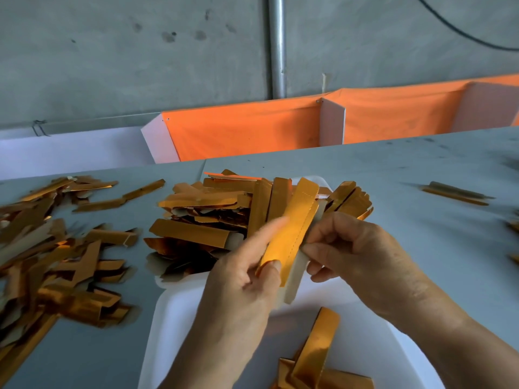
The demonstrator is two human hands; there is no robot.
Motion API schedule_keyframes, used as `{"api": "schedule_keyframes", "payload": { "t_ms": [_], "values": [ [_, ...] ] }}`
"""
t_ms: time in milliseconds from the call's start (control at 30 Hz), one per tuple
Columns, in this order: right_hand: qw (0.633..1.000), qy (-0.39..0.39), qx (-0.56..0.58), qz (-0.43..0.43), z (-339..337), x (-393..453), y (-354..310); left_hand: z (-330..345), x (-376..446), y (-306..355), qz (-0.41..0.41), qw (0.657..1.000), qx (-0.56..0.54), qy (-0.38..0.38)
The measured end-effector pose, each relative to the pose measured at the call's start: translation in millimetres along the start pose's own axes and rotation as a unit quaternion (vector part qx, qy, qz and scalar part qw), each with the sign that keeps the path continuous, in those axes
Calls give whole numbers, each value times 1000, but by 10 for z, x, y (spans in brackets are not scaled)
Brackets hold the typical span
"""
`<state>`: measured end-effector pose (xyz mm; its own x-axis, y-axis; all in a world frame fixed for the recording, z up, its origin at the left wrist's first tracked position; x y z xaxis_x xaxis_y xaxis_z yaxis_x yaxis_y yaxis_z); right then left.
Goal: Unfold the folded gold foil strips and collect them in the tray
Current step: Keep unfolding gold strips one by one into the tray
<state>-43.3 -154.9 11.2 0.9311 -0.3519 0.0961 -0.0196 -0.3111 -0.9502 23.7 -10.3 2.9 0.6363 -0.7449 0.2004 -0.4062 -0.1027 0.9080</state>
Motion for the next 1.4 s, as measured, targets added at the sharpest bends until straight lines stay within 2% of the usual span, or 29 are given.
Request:
{"api": "schedule_keyframes", "payload": {
  "t_ms": [167, 267, 367, 433, 600, 667, 867, 967, 1167, 1267, 1333, 1400],
  "values": [
    [987, 5, 160, 16, -36, -5, 29, 17, -4, 36, 15, 1000, -4, 21],
    [978, -5, 200, 55, -56, -20, 45, 29, -10, 60, 18, 999, -5, 32],
    [973, -53, 197, 108, -73, -45, 63, 37, -11, 28, 8, 999, 18, 47],
    [977, -47, 178, 110, -82, -49, 54, 48, -9, 24, 13, 997, 62, 52],
    [998, 26, 58, 11, 12, -60, -45, 120, -38, 54, 15, 980, 187, 60],
    [999, 48, 25, -9, 36, -62, -48, 147, -43, 82, 16, 978, 199, 63],
    [989, 38, 132, 46, 10, -68, 6, 166, -41, 75, -2, 974, 218, 61],
    [989, 39, 132, 58, 35, -86, 23, 170, -40, 43, -23, 973, 224, 46],
    [988, 22, 138, 71, 18, -96, 55, 179, -41, 1, -39, 981, 179, 56],
    [984, -30, 169, 46, -17, -73, 60, 289, -26, 16, -54, 990, 127, -2],
    [977, -58, 203, 32, -49, -38, 59, 337, -8, -15, -75, 995, 66, -6],
    [953, -57, 296, -19, -123, -2, 7, 297, 25, -64, -106, 993, -36, 30]
  ]
}}
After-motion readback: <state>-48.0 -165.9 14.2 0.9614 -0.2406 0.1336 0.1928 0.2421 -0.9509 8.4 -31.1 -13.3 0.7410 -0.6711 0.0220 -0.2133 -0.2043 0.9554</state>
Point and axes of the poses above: each hand's wrist, its own x-axis towards the middle knuckle, its own z-axis out of the palm, y = z × x, the point moved 2 cm from there along x, towards the middle knuckle, and after that the axes turned 8 degrees about -y, right-handed, at the moved point
